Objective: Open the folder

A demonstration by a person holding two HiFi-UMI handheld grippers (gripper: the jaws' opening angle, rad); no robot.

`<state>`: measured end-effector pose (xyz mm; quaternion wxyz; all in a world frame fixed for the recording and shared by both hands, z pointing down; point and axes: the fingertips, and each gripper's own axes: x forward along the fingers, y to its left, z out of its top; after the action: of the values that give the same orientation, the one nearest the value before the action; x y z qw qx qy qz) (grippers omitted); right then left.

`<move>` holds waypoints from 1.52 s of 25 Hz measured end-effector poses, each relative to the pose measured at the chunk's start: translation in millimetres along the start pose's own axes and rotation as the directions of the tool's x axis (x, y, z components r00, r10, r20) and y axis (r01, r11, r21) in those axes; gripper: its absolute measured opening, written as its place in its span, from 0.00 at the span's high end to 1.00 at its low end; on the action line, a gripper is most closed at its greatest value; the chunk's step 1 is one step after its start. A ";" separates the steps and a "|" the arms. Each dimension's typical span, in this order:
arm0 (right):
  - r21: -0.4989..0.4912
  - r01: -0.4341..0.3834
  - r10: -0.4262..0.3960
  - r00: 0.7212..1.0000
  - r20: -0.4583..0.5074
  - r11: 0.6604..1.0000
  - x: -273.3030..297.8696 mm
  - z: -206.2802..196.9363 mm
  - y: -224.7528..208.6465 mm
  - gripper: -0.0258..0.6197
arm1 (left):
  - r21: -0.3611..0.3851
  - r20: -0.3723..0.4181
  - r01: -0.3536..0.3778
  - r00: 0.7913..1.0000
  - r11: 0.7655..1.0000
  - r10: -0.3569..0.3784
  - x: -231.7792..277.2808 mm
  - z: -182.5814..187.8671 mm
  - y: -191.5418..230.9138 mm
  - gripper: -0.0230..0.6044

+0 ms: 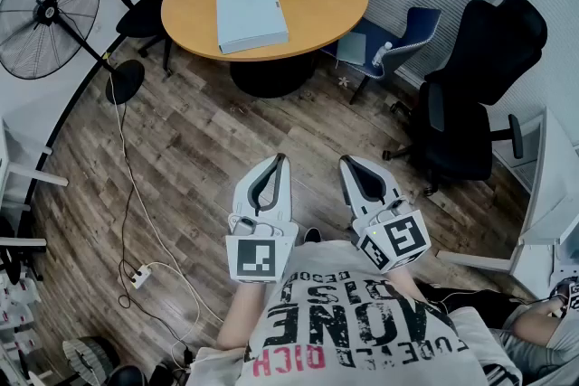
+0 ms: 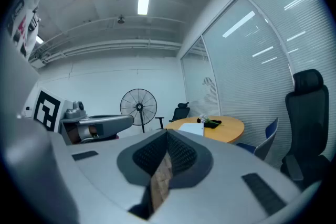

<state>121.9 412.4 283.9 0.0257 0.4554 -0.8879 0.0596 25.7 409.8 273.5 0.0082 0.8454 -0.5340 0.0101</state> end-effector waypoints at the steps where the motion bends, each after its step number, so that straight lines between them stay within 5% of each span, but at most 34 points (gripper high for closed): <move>1: -0.003 -0.002 0.002 1.000 -0.003 1.000 -0.2 0.4 1.1 0.94 | -0.005 0.002 0.004 1.000 1.000 -0.004 -2.9 -0.5 -0.8 0.96; 24: -0.005 -0.036 0.036 0.999 -0.008 0.999 -17.8 -2.9 -14.5 0.94 | -0.041 -0.020 0.069 0.997 0.997 -0.070 7.2 -6.4 -40.5 0.96; 26: 0.005 -0.038 0.038 0.999 -0.017 0.999 -18.5 -5.9 -16.6 0.94 | -0.054 -0.032 0.092 0.995 0.994 -0.094 10.3 -7.7 -45.8 0.77; 38: 0.011 -0.009 0.009 1.000 -0.024 1.000 32.2 -1.1 -38.0 0.94 | -0.048 -0.034 0.054 0.998 0.997 -0.055 56.0 -14.5 3.7 0.88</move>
<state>133.9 364.6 291.3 0.0338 0.4507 -0.8893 0.0701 46.3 358.0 289.4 0.0376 0.8588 -0.5107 0.0122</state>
